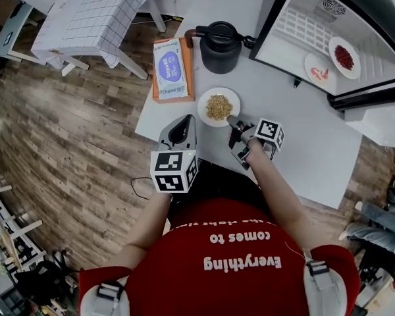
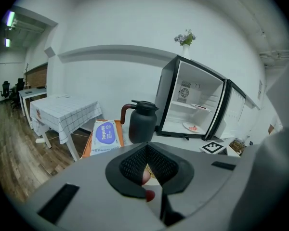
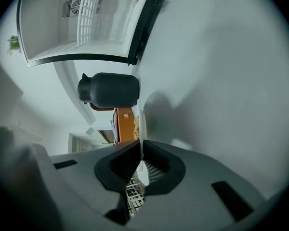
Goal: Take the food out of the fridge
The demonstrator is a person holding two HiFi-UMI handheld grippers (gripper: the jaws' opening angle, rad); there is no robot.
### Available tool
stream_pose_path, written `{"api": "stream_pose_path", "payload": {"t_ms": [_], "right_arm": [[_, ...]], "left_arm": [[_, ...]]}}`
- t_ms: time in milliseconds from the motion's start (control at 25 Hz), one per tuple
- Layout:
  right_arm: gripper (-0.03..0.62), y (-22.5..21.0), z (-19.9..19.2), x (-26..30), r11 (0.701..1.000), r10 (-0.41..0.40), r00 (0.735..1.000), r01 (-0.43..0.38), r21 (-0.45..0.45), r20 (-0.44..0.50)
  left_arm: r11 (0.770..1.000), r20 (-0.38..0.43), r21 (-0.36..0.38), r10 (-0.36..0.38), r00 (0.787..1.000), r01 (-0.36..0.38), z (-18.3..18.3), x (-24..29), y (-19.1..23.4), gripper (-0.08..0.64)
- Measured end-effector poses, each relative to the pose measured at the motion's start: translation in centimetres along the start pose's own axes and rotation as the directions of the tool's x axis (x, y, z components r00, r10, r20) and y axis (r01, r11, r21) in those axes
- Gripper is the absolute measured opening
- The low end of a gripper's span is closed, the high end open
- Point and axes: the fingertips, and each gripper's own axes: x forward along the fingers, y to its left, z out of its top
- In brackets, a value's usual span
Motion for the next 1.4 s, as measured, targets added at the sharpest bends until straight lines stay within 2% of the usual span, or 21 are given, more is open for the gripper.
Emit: {"api": "stream_pose_path", "payload": {"t_ms": [240, 400, 520, 600, 800, 960, 1080, 1200, 1280, 1320, 1360, 1400], "right_arm": [[0.025, -1.5, 0.3, 0.6, 0.998, -0.055, 0.998, 0.055, -0.02, 0.007], [0.026, -2.3, 0.5, 0.8, 0.991, -0.108, 0.994, 0.108, -0.072, 0.004], [0.026, -3.1, 0.7, 0.9, 0.977, -0.17, 0.985, 0.167, -0.131, -0.006], [0.032, -3.6, 0.7, 1.0, 0.956, -0.234, 0.972, 0.226, -0.188, -0.02], [0.164, -2.5, 0.1, 1.3, 0.876, -0.339, 0.939, 0.294, -0.383, -0.054], [0.203, -2.8, -0.4, 0.7, 0.78, -0.454, 0.889, 0.367, -0.507, -0.055], [0.21, -3.0, -0.8, 0.6, 0.687, -0.512, 0.855, 0.355, -0.634, -0.076], [0.21, -2.9, -0.1, -0.4, 0.554, -0.56, 0.829, 0.373, -0.744, -0.002], [0.209, -1.9, 0.7, -1.2, 0.487, -0.545, 0.835, 0.385, -0.784, 0.072], [0.209, -1.1, 1.0, -1.4, 0.471, -0.518, 0.85, 0.378, -0.797, 0.097], [0.207, 0.0, 1.0, -1.5, 0.469, -0.475, 0.874, 0.353, -0.809, 0.106], [0.204, 1.3, 0.9, -1.6, 0.48, -0.414, 0.905, 0.307, -0.822, 0.097]], "left_arm": [[1.0, -0.014, -0.005, -0.001, 1.0, 0.001, -0.4, 0.5, -0.2, 0.006], [1.0, -0.016, -0.006, -0.009, 1.0, 0.009, -0.3, 0.8, -0.6, 0.006], [1.0, -0.026, -0.004, -0.015, 1.0, 0.015, -0.5, 1.2, -0.9, 0.006], [1.0, -0.027, -0.004, -0.023, 0.999, 0.023, -0.5, 1.3, -1.1, 0.006], [0.999, -0.04, -0.001, -0.042, 0.998, 0.042, -0.8, 1.7, -1.7, 0.006], [0.999, -0.046, 0.001, -0.05, 0.998, 0.05, -1.1, 2.0, -2.1, 0.006], [0.999, -0.046, 0.001, -0.054, 0.997, 0.054, -1.0, 2.2, -2.1, 0.006], [0.998, -0.037, 0.006, -0.055, 0.998, 0.055, -0.9, 2.3, -2.3, 0.006], [0.999, -0.03, 0.007, -0.052, 0.998, 0.053, -0.7, 2.3, -2.2, 0.006], [0.999, -0.028, 0.005, -0.049, 0.998, 0.049, -0.7, 2.3, -2.1, 0.006], [0.999, -0.028, 0.003, -0.046, 0.999, 0.046, -0.6, 2.4, -1.9, 0.006], [0.999, -0.027, -0.001, -0.043, 0.999, 0.043, -0.6, 2.4, -1.8, 0.006]]}}
